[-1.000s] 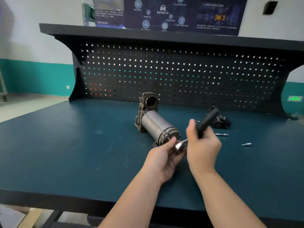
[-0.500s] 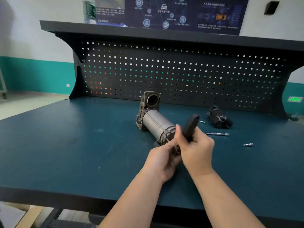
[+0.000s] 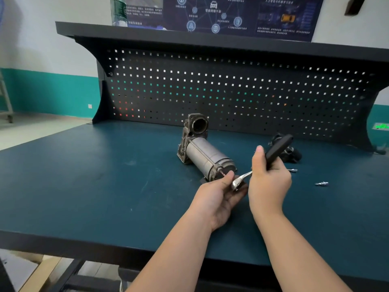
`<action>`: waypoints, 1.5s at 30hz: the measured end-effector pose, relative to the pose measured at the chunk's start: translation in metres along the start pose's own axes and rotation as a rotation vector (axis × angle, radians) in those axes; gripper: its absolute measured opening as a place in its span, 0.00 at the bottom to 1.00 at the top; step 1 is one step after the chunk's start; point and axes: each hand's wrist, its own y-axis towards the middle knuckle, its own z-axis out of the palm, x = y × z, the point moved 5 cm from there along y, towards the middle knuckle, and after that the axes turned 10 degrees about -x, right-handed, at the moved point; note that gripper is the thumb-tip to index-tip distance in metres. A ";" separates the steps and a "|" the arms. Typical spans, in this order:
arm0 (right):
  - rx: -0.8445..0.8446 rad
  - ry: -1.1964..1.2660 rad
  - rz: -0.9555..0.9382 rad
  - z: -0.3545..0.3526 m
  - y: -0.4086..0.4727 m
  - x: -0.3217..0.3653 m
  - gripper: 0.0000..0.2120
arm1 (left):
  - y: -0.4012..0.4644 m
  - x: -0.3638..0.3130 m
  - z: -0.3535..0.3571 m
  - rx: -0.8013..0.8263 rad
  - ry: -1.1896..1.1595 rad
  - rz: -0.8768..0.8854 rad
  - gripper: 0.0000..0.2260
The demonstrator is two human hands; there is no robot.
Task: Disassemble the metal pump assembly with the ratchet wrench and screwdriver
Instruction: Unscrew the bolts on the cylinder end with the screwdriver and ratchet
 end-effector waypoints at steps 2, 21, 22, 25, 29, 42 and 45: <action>-0.006 -0.007 0.001 0.000 0.001 -0.001 0.18 | 0.000 0.000 0.000 0.000 0.003 -0.001 0.08; 0.077 -0.063 -0.416 0.003 -0.003 0.026 0.18 | 0.004 -0.021 -0.018 -0.358 0.271 0.453 0.10; 0.106 -0.068 -0.434 0.004 -0.001 0.029 0.17 | 0.005 -0.020 -0.016 -0.346 0.324 0.464 0.11; 0.186 -0.080 -0.573 0.010 0.001 0.041 0.17 | 0.010 -0.019 -0.014 -0.330 0.450 0.512 0.13; 0.189 -0.066 -0.588 0.011 0.003 0.038 0.17 | 0.014 -0.021 -0.016 -0.321 0.525 0.556 0.12; 0.189 -0.081 -0.473 -0.006 0.034 0.016 0.21 | 0.017 -0.002 0.000 -0.194 0.689 0.389 0.17; 0.175 -0.087 -0.678 -0.008 0.028 0.023 0.29 | 0.017 0.002 0.013 -0.217 0.541 0.233 0.13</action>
